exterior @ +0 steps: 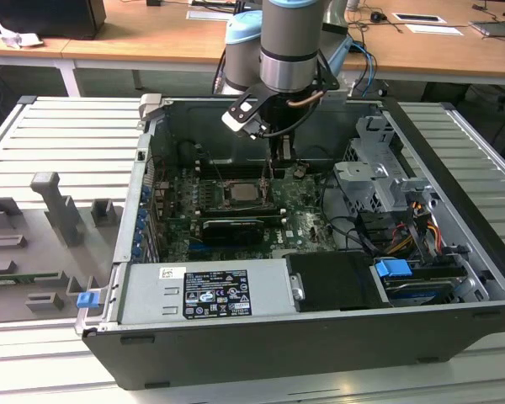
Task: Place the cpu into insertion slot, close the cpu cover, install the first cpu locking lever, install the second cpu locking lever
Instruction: 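Close the cpu cover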
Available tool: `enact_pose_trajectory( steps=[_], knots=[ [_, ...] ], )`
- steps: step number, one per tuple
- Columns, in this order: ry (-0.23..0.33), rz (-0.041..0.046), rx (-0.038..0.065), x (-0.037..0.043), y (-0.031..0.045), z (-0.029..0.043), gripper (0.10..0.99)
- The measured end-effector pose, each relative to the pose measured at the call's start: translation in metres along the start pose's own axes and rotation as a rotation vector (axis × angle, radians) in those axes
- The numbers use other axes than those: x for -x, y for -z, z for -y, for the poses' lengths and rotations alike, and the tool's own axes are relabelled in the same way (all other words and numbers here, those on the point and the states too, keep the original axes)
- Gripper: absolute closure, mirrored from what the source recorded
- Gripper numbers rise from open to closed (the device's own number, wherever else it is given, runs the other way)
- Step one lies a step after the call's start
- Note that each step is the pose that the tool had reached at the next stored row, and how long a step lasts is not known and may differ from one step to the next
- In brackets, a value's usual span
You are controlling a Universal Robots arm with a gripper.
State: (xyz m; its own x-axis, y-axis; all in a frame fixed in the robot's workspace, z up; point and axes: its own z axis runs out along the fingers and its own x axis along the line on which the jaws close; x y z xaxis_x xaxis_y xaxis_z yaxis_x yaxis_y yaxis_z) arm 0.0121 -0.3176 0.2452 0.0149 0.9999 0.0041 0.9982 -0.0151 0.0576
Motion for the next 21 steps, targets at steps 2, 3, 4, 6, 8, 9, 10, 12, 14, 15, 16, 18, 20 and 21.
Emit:
enact_pose_trajectory(
  steps=[2, 3, 4, 6, 8, 9, 10, 12, 14, 15, 16, 18, 20, 21],
  knots=[
    [0.000, 0.0000, 0.000, 0.0000, 0.0001, 0.0025, 0.980],
    [0.000, 0.0000, 0.000, 0.0001, 0.0002, 0.0047, 0.980],
    [0.000, 0.0000, 0.000, 0.0001, 0.0002, 0.0063, 0.980],
    [0.000, 0.0001, 0.000, 0.0001, 0.0001, 0.0085, 0.980],
    [0.000, -0.0002, 0.000, 0.0001, -0.0004, 0.0092, 0.980],
    [0.000, 0.0000, 0.000, 0.0001, -0.0005, 0.0095, 0.980],
    [0.000, -0.0002, 0.000, 0.0001, -0.0010, 0.0096, 0.980],
    [0.000, 0.0001, 0.000, 0.0002, -0.0014, 0.0101, 0.980],
    [0.000, 0.0001, 0.000, 0.0002, -0.0018, 0.0105, 0.980],
    [0.000, -0.0001, 0.000, 0.0002, -0.0021, 0.0109, 0.980],
    [0.000, -0.0002, 0.000, 0.0001, -0.0025, 0.0114, 0.980],
    [0.000, 0.0000, 0.000, 0.0002, -0.0038, 0.0128, 0.980],
    [0.000, 0.0000, 0.000, 0.0002, -0.0050, 0.0153, 0.980],
    [0.000, 0.0000, 0.000, 0.0003, -0.0054, 0.0163, 0.980]
  ],
)
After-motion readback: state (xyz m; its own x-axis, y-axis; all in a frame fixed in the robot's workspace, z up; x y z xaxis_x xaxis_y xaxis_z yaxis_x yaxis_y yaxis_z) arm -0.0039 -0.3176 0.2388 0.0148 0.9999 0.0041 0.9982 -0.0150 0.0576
